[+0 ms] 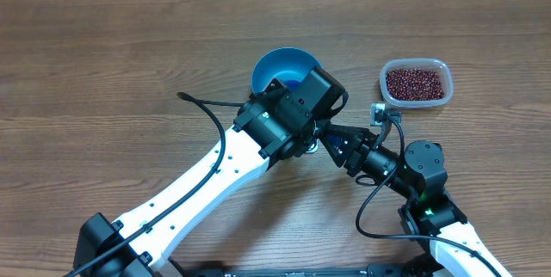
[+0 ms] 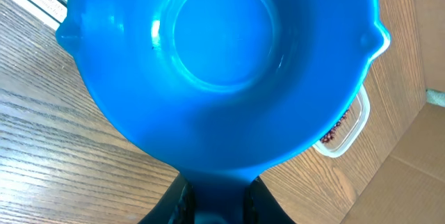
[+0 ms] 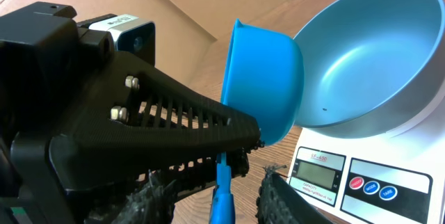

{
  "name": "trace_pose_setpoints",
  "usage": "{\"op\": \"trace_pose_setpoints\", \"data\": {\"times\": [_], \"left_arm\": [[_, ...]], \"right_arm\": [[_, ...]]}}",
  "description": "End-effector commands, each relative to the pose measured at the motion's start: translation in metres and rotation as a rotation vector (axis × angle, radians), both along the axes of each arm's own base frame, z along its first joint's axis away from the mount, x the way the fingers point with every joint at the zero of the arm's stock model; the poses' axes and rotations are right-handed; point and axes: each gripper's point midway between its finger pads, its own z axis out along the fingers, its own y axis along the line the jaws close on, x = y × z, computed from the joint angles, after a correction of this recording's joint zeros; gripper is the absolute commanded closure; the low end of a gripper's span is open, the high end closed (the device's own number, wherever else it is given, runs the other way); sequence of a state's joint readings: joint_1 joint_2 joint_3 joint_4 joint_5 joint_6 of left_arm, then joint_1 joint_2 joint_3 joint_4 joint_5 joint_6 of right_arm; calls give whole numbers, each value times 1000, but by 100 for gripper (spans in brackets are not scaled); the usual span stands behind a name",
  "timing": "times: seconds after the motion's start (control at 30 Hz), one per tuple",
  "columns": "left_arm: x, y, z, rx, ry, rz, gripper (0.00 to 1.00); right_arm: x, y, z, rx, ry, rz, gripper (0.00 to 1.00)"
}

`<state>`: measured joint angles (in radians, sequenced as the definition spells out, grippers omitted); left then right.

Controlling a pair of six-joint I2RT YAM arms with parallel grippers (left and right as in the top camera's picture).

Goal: Scoop item into bowl and weigh 150g on scale
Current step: 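Carry the scoop toward the right gripper and grasp its handle with right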

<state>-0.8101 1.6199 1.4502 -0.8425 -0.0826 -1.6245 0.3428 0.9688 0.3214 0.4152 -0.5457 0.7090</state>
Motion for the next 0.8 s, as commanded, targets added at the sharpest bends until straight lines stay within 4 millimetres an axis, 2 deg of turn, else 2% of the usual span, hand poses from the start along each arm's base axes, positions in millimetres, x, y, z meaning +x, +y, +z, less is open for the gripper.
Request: {"op": "trace_pose_setpoints", "data": {"times": [0.0, 0.27, 0.77], "left_arm": [[0, -3, -1, -18, 14, 23, 96], [0, -3, -2, -32, 26, 53, 96], [0, -3, -2, -48, 38, 83, 96]], "right_arm": [[-4, 8, 14, 26, -10, 47, 62], [-4, 8, 14, 29, -4, 47, 68], [-6, 7, 2, 11, 47, 46, 72]]}}
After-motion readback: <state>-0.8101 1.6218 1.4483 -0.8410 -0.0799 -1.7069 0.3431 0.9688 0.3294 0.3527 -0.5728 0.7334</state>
